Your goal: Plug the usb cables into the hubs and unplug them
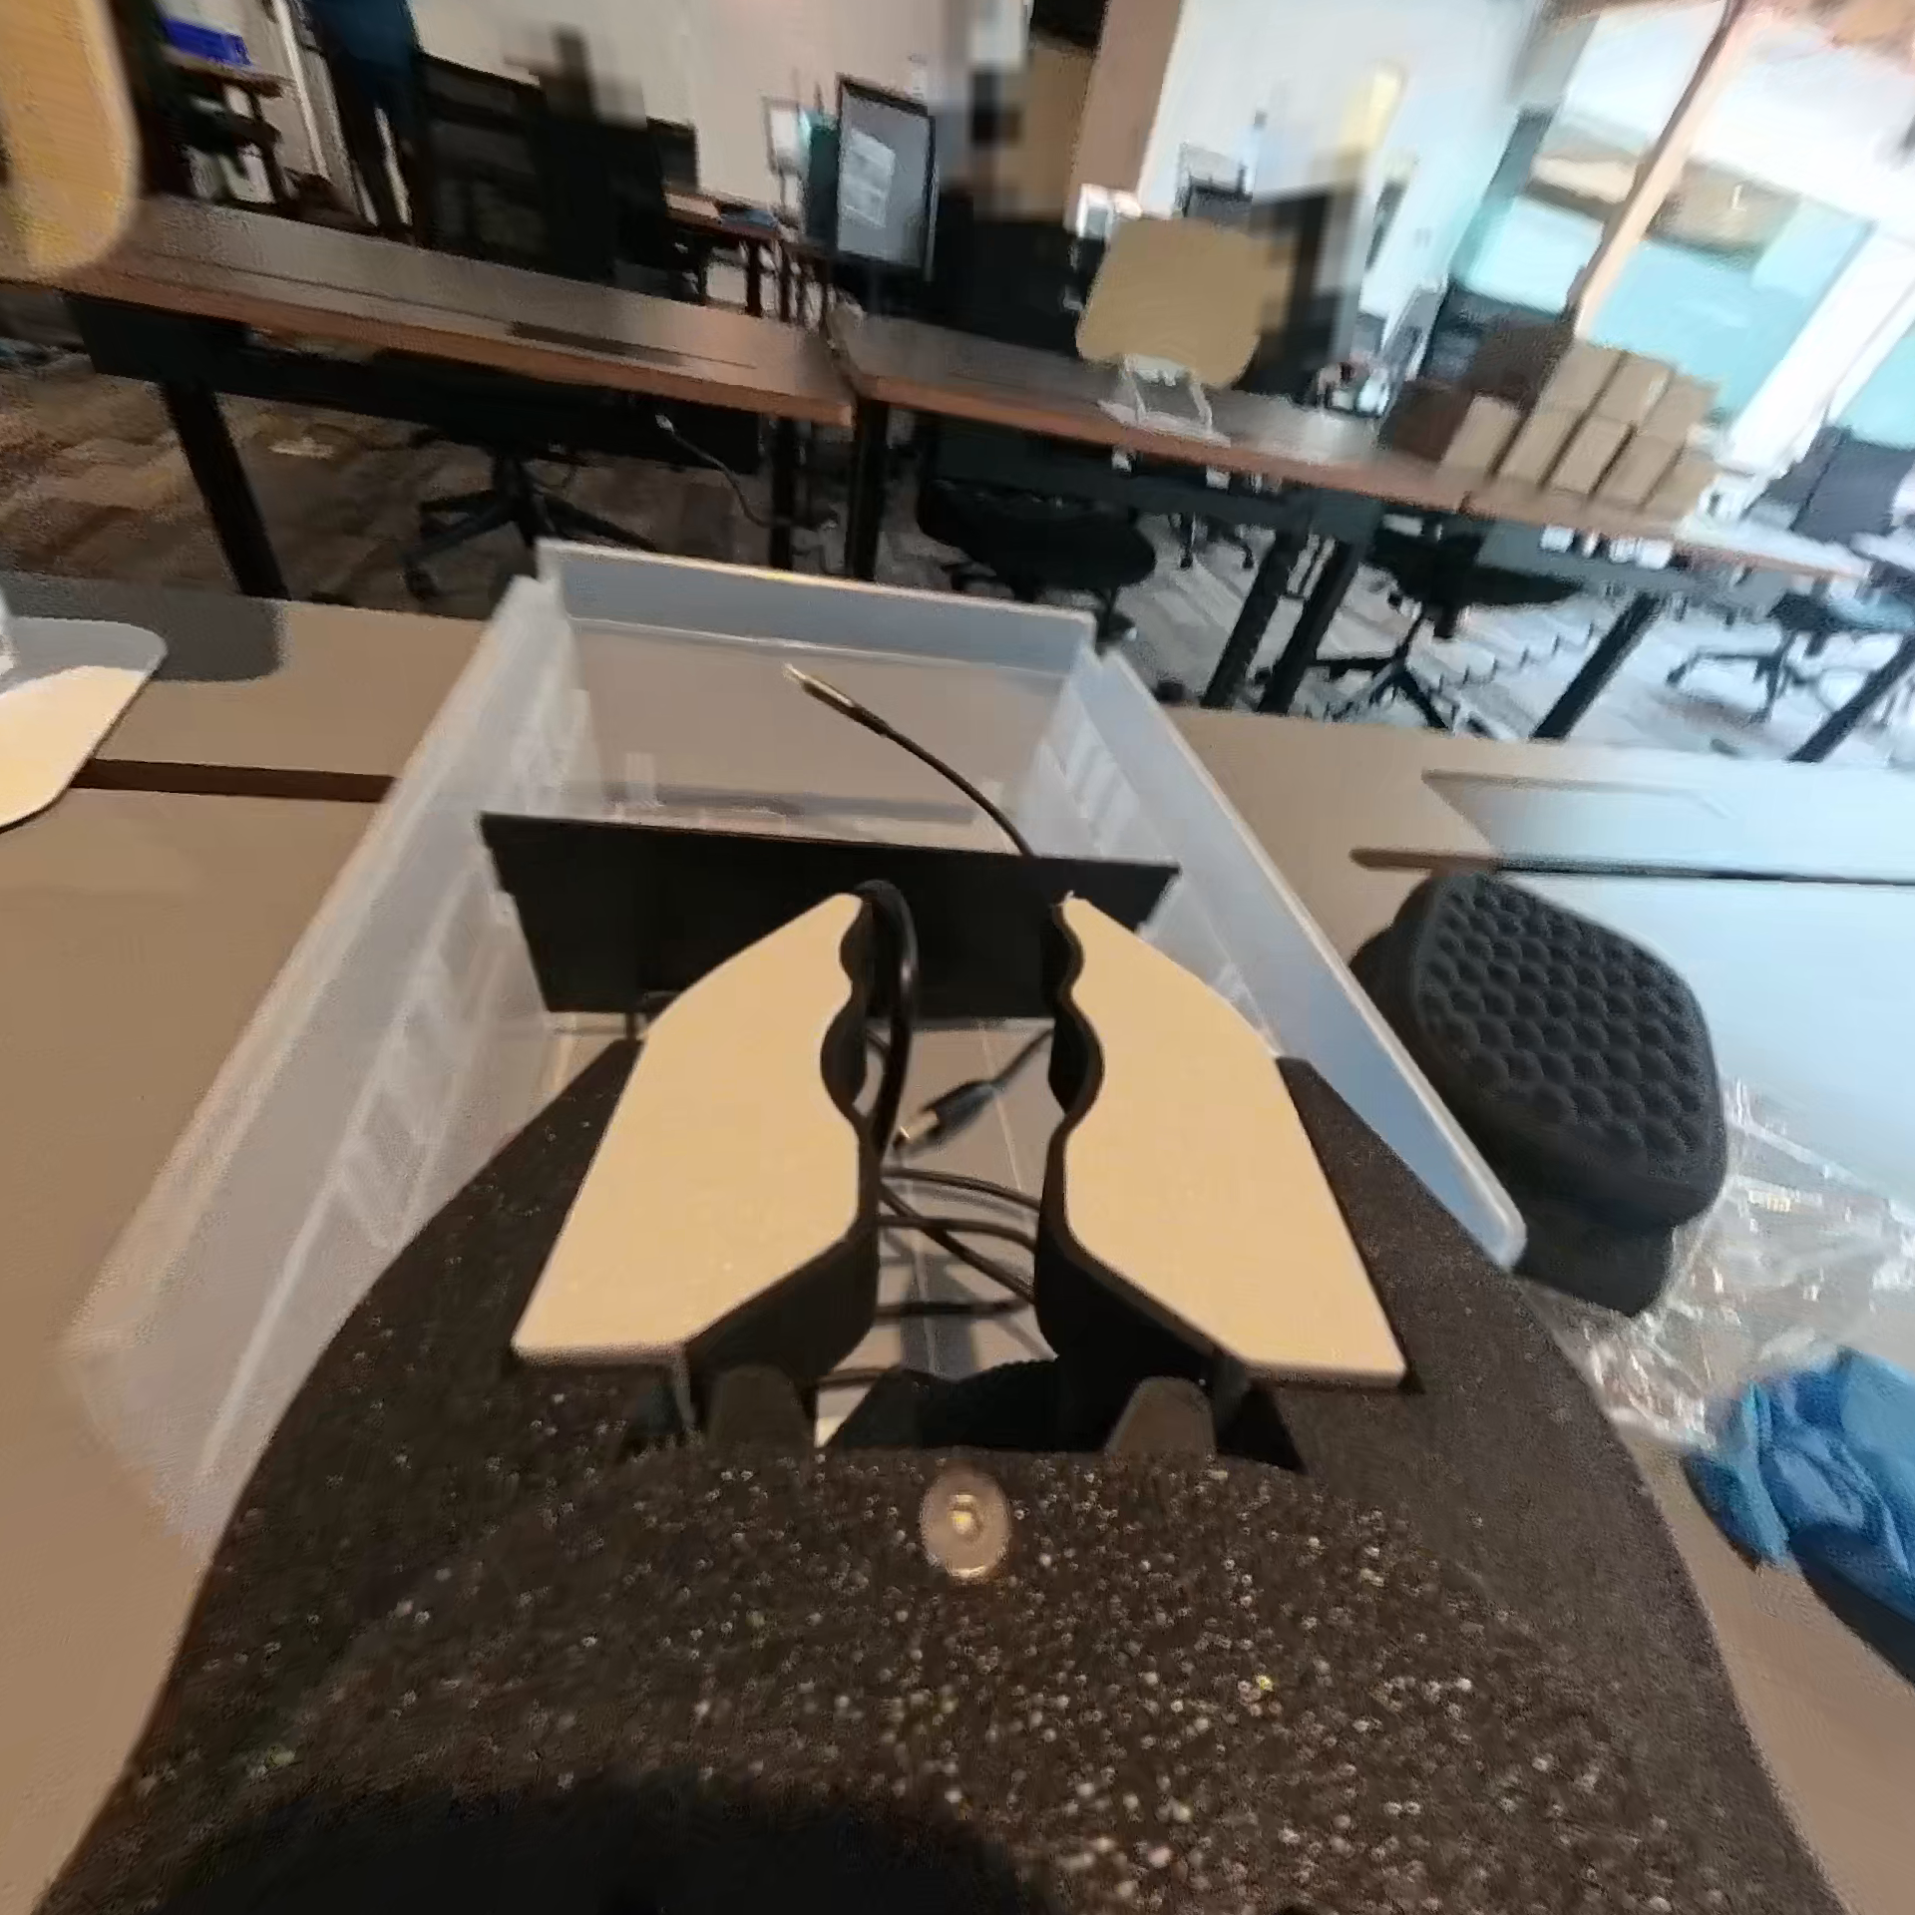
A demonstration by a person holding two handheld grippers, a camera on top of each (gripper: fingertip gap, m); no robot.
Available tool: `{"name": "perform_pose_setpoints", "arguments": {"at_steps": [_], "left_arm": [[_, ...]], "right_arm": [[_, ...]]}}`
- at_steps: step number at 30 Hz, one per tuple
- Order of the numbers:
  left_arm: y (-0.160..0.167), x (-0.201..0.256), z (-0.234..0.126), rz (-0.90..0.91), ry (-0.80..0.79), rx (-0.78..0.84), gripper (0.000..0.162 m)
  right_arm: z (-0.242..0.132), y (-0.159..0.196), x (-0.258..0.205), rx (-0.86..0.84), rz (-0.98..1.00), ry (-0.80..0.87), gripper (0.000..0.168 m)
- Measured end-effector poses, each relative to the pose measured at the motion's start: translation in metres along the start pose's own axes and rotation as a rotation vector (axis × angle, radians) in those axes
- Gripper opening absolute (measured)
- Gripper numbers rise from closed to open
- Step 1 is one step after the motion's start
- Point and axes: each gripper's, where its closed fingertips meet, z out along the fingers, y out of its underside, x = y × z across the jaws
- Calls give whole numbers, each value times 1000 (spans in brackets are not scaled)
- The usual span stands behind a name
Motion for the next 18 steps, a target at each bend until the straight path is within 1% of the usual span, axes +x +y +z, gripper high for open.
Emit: {"name": "perform_pose_setpoints", "arguments": {"at_steps": [3,5,8,11,13,15,18], "left_arm": [[-1,1,0,4,2,1,21],[-2,2,0,8,5,-1,21],[-2,3,0,16,2,-9,21],[-3,1,-3,17,-8,-5,21],[-5,-1,-8,19,-21,-1,21],[-5,-5,-14,25,-47,-5,21],[-6,-18,-30,39,-122,-19,21]], "right_arm": [[6,22,22,-97,61,33,36],[10,36,34,-152,59,64,40],[11,38,47,-141,29,110,46],[4,18,53,-36,-12,150,46],[-4,-2,44,75,-14,113,44],[-13,-26,17,206,14,-25,43],[-47,-71,-41,444,37,-270,36]]}}
